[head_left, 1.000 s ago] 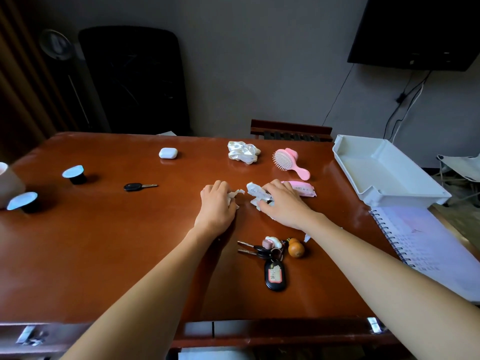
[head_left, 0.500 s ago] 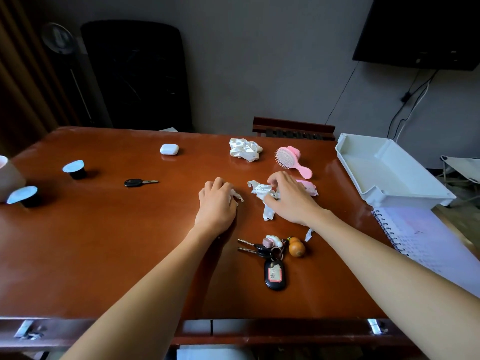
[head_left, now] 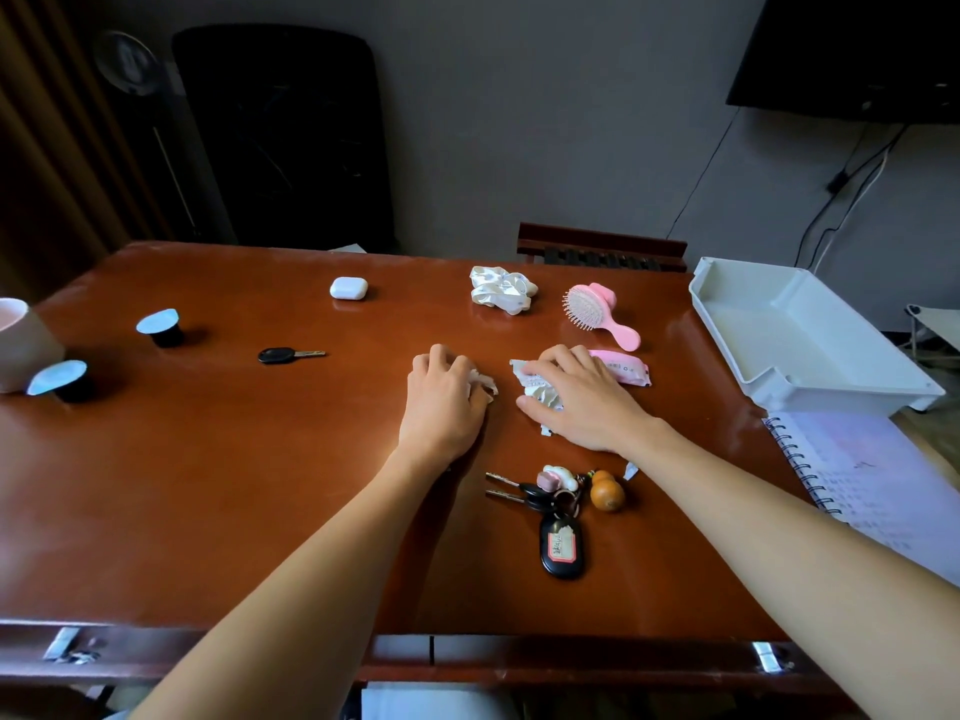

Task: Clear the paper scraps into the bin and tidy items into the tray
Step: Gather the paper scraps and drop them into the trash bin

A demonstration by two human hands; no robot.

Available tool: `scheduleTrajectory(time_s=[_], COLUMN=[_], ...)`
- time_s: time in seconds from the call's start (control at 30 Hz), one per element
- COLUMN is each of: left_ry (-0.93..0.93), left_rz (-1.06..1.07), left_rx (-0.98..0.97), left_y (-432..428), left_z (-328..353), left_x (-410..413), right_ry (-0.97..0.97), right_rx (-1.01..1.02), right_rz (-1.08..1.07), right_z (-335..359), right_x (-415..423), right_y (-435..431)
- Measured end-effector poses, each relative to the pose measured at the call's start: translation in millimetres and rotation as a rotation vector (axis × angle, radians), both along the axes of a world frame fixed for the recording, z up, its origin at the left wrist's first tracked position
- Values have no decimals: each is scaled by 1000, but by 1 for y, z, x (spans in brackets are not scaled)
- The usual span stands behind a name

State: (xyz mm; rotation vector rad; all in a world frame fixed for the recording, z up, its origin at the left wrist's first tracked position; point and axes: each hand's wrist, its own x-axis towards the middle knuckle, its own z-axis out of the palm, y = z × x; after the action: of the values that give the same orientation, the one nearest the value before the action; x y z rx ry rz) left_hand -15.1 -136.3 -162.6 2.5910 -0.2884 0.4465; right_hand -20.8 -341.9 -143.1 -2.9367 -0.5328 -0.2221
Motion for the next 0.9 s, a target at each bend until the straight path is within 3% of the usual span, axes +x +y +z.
scheduleTrajectory(time_s=[0.23, 0.53, 0.9], left_ry=[-12, -135, -83], left_rz=[-63, -61, 10], left_rx=[54, 100, 108], left_y=[0, 2, -2], left_z=[-2, 2, 12], left_x=[1, -9, -17], right_ry=[-60, -135, -61], right_rx=[56, -108, 248], right_rz=[56, 77, -91], right_z=[1, 9, 30], right_x=[-4, -16, -25], right_y=[5, 16, -3])
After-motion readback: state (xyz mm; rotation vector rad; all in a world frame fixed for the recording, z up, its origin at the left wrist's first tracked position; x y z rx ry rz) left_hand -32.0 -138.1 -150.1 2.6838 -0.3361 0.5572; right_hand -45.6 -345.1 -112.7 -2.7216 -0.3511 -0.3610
